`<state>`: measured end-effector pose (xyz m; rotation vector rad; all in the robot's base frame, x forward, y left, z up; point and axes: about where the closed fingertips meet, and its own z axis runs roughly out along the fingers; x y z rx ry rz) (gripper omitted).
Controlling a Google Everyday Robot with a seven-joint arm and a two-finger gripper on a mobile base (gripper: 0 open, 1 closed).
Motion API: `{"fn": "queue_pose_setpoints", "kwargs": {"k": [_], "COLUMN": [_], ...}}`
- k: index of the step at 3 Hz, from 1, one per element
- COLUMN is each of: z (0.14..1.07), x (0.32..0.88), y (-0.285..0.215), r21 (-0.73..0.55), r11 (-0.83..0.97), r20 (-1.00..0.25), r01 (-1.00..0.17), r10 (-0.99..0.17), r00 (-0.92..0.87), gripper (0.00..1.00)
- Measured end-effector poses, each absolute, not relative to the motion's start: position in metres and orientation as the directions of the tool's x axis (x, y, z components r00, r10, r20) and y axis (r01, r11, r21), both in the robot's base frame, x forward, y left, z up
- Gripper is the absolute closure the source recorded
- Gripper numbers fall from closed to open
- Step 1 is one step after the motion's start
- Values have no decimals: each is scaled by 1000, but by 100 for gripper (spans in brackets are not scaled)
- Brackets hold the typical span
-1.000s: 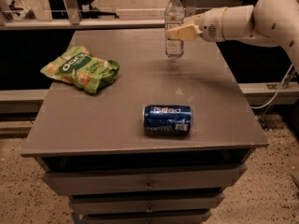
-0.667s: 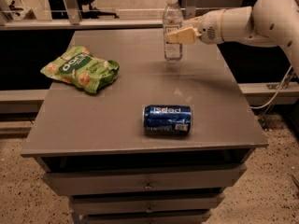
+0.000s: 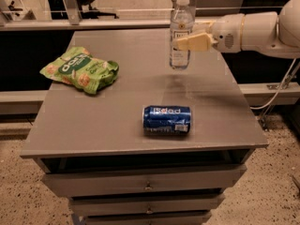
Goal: Move blue plastic bottle near pepsi can
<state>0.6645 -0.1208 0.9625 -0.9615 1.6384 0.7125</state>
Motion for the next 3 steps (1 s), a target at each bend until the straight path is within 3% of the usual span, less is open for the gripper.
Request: {"fn": "queue_pose_setpoints", "kwargs": {"k": [1,3], "z": [967,941], "x": [626,578], "y": [-129,-155], "r21": [6,20], "r11": [476,439], "r20": [-977,-972], "r01": [-879,-898], "r10": [-186,-201], "r00": [-107,-120], "gripper": [100,100]}}
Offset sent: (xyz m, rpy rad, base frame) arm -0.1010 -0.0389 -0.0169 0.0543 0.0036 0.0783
